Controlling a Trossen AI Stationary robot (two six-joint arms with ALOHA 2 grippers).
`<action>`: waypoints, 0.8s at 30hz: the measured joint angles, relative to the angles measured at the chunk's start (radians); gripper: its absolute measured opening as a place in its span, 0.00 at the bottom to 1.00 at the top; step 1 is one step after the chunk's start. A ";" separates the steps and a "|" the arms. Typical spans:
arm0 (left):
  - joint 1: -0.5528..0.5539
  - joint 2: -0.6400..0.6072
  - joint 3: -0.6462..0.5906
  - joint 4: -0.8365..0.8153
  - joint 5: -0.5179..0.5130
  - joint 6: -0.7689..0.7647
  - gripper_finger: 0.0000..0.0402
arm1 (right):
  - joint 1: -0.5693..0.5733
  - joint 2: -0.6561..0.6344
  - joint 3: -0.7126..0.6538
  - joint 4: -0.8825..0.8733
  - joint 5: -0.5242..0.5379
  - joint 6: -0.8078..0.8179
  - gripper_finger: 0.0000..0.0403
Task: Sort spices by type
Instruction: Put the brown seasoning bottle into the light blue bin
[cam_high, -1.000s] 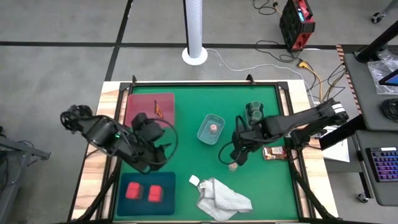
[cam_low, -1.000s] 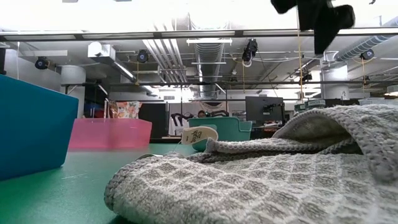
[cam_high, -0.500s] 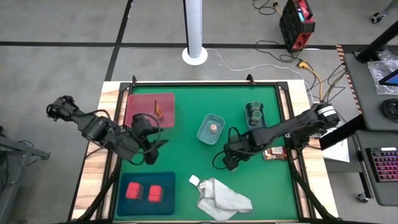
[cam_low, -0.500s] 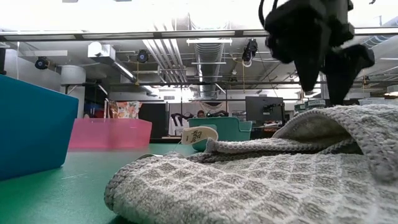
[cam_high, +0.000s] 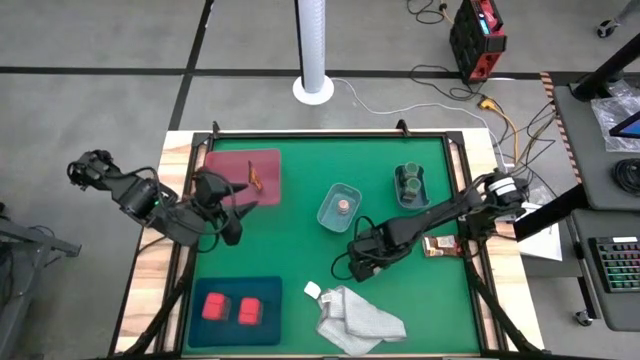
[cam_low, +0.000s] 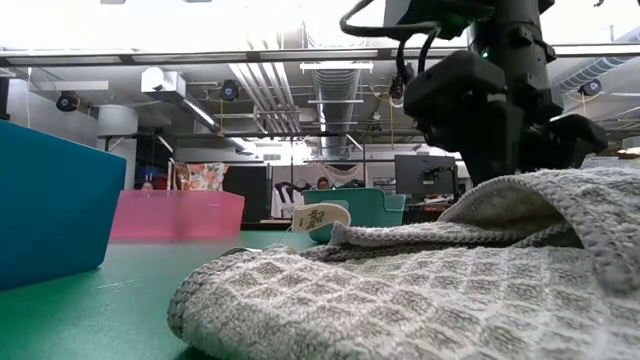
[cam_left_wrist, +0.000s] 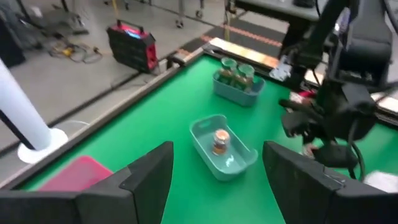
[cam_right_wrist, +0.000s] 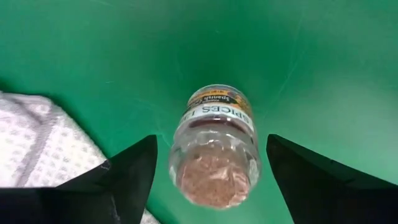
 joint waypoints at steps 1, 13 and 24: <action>0.000 -0.006 -0.003 0.001 -0.014 0.006 0.57 | 0.000 0.006 0.000 0.000 0.000 0.001 0.70; 0.000 -0.035 -0.023 -0.012 -0.075 0.030 0.57 | -0.004 0.011 0.002 0.010 0.000 -0.018 0.44; 0.000 -0.042 -0.019 -0.023 -0.084 0.043 0.58 | -0.144 -0.012 0.313 -0.303 0.035 -0.286 0.44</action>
